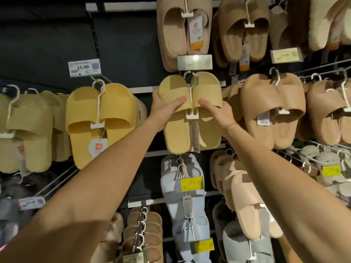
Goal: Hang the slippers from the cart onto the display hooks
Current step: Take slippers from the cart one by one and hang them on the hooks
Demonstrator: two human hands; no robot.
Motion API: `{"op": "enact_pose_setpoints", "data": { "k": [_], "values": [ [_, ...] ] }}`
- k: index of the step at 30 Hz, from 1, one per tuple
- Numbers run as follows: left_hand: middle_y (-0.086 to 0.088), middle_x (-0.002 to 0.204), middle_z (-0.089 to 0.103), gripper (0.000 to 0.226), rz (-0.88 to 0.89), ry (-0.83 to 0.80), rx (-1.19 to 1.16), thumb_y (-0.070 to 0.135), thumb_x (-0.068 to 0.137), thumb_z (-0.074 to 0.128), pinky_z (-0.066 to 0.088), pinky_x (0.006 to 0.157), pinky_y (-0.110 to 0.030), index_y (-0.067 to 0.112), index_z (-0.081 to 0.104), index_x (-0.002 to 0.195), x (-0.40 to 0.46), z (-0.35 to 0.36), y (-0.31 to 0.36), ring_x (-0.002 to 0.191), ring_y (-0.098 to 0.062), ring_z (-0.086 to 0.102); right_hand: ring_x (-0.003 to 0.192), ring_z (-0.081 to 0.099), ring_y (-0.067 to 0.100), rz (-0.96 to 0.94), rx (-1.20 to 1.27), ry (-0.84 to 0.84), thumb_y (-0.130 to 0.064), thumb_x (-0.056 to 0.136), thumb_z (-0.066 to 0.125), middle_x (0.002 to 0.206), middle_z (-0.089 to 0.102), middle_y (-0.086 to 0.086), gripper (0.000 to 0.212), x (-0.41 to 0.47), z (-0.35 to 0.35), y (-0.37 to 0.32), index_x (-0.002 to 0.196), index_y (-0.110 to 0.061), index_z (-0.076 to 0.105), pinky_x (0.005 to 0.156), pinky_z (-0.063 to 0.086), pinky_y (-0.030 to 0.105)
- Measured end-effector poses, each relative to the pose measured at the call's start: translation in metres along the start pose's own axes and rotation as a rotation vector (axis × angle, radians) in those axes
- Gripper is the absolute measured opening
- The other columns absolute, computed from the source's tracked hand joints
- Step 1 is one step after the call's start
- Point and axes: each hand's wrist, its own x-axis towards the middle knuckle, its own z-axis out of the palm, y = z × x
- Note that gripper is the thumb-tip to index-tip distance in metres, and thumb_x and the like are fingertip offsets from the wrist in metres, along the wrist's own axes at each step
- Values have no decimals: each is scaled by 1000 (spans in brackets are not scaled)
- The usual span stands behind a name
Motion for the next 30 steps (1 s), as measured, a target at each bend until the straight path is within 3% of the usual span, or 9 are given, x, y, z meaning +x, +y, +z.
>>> {"op": "enact_pose_setpoints", "data": {
  "k": [4,7,11,14,18,22,25,27,30],
  "values": [
    [0,138,46,115,-69,29,40,40,74,87,46,106,-46,29,9,158,33,8,-28,127,-23,51,104,58,17,77,-69,-16,-68,62,80,125,57,2,101,32,12,19,139,-14,42,84,48,35],
    [-7,163,23,125,-77,86,139,50,73,83,34,116,-51,42,-9,157,40,14,-53,145,-29,34,115,54,24,108,-75,-6,-66,70,77,137,53,5,102,42,23,33,147,-14,35,93,46,39],
    [-6,163,12,93,111,149,244,46,95,64,30,107,-31,48,-5,157,39,18,-82,136,-20,38,141,33,32,-22,-172,24,-63,91,56,161,17,9,94,47,46,57,159,-32,-1,115,25,39],
    [-5,159,12,66,218,180,360,41,105,47,27,105,-26,41,10,160,37,19,-99,137,-23,39,146,22,34,-245,-415,58,-52,104,30,164,4,6,61,46,60,75,158,-40,4,116,21,38],
    [-10,163,14,50,181,205,594,45,107,34,31,115,-46,35,29,156,44,17,-110,143,-36,33,148,19,35,-304,-632,86,-50,105,23,167,-3,5,54,46,61,82,157,-45,6,114,28,49],
    [-16,150,36,55,130,102,792,46,103,29,37,110,-59,43,14,155,36,8,-105,131,-42,43,138,37,40,-206,-787,-1,-54,102,24,167,-5,7,59,33,47,72,154,-48,-4,109,37,52],
    [-18,139,44,67,65,5,866,42,102,38,43,103,-54,36,2,158,7,9,-92,121,-42,51,128,49,41,-117,-957,-122,-49,100,35,166,6,12,71,5,30,63,156,-41,-7,104,43,50],
    [-16,131,54,58,36,-31,885,36,102,44,48,96,-48,21,23,154,-22,12,-82,116,-40,57,123,52,39,-33,-1027,-148,-45,99,42,157,28,16,71,-19,23,53,158,-25,7,102,45,47],
    [-10,103,67,26,81,-242,937,30,98,47,54,82,-41,14,67,106,-68,12,-79,99,-34,64,107,59,33,136,-1161,-283,-39,96,50,131,59,15,48,-69,5,42,136,-11,51,87,49,36]
  ]
}}
